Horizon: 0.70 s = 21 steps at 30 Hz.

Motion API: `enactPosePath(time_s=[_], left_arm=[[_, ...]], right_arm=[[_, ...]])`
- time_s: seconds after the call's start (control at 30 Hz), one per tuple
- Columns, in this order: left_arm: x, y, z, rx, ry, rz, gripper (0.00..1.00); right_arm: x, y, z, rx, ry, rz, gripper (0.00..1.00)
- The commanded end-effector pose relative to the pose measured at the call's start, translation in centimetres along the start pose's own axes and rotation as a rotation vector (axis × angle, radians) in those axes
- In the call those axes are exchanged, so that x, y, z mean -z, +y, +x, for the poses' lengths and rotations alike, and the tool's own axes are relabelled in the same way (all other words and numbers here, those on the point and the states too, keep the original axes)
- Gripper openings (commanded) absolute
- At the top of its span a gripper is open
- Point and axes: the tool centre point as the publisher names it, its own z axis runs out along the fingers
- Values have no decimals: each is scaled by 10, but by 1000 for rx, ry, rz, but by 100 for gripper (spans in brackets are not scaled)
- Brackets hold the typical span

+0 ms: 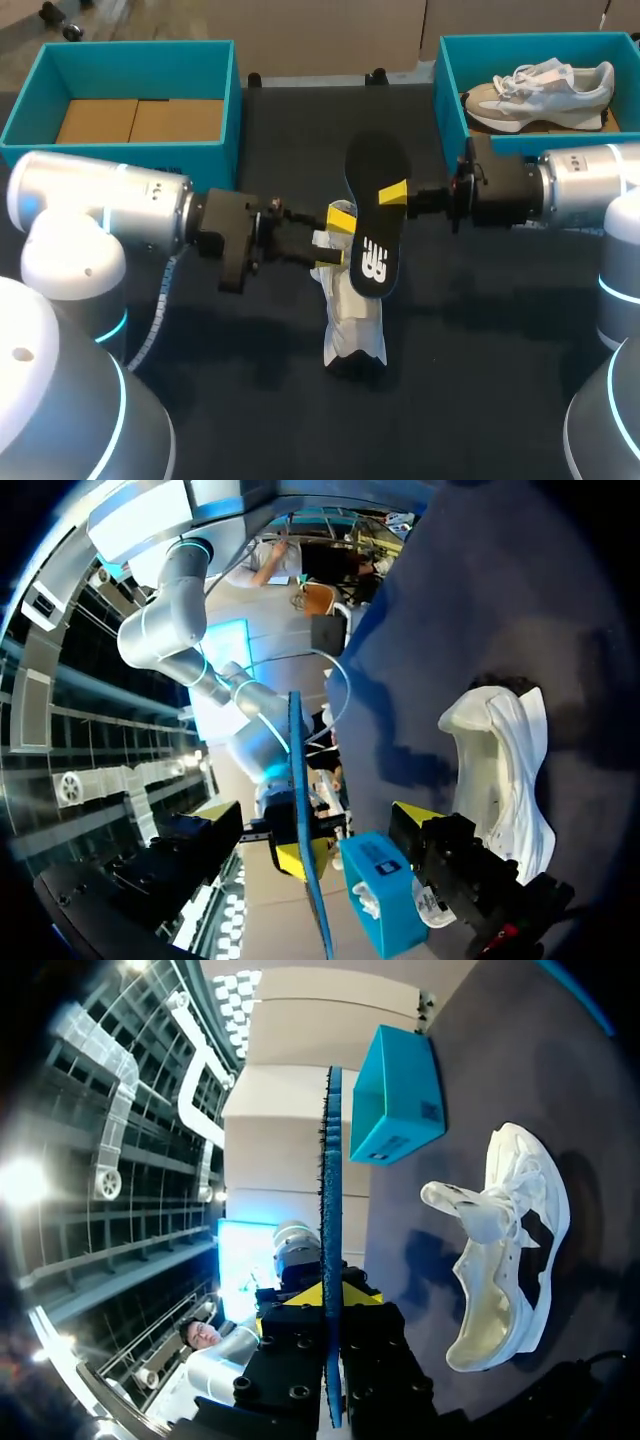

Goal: Take the shoe out of the shoebox, open the shoe tongue, remove and reinsert the insole, then place the shoe into the shoebox

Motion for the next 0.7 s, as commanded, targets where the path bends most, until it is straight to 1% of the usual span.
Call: enactPosePath(time_s=[0.03, 0.07, 0.1, 0.17, 0.2, 0.27, 0.3, 0.37, 0.4, 0.43, 0.7], left_arm=[[13, -1, -11, 29, 64, -8, 100], [15, 1, -12, 43, 93, -11, 100], [16, 1, -13, 39, 83, -14, 100], [19, 3, -17, 58, 131, -18, 100], [20, 4, -19, 52, 130, -20, 100], [21, 6, -22, 76, 186, -21, 100], [22, 7, -24, 90, 181, -19, 100], [23, 9, -27, 124, 216, -10, 100], [24, 10, -29, 133, 170, -3, 100], [25, 10, -33, 125, 95, 10, 100], [25, 10, -33, 125, 95, 10, 100]], right_arm=[[-4, 1, -6, -6, -1, 5, 0], [-4, 1, -6, -9, -3, 6, 0], [-4, 0, -7, -10, -4, 6, 0], [-4, 0, -8, -14, -6, 7, 0], [-5, 0, -9, -16, -7, 8, 0], [-5, 0, -11, -17, -7, 8, 0], [-5, 0, -12, -18, -7, 9, 0], [-6, 0, -13, -20, -6, 9, 0], [-7, -1, -14, -21, -7, 10, 0], [-7, -1, -15, -22, -7, 10, 0], [-10, -2, -19, -41, -7, 22, 0]])
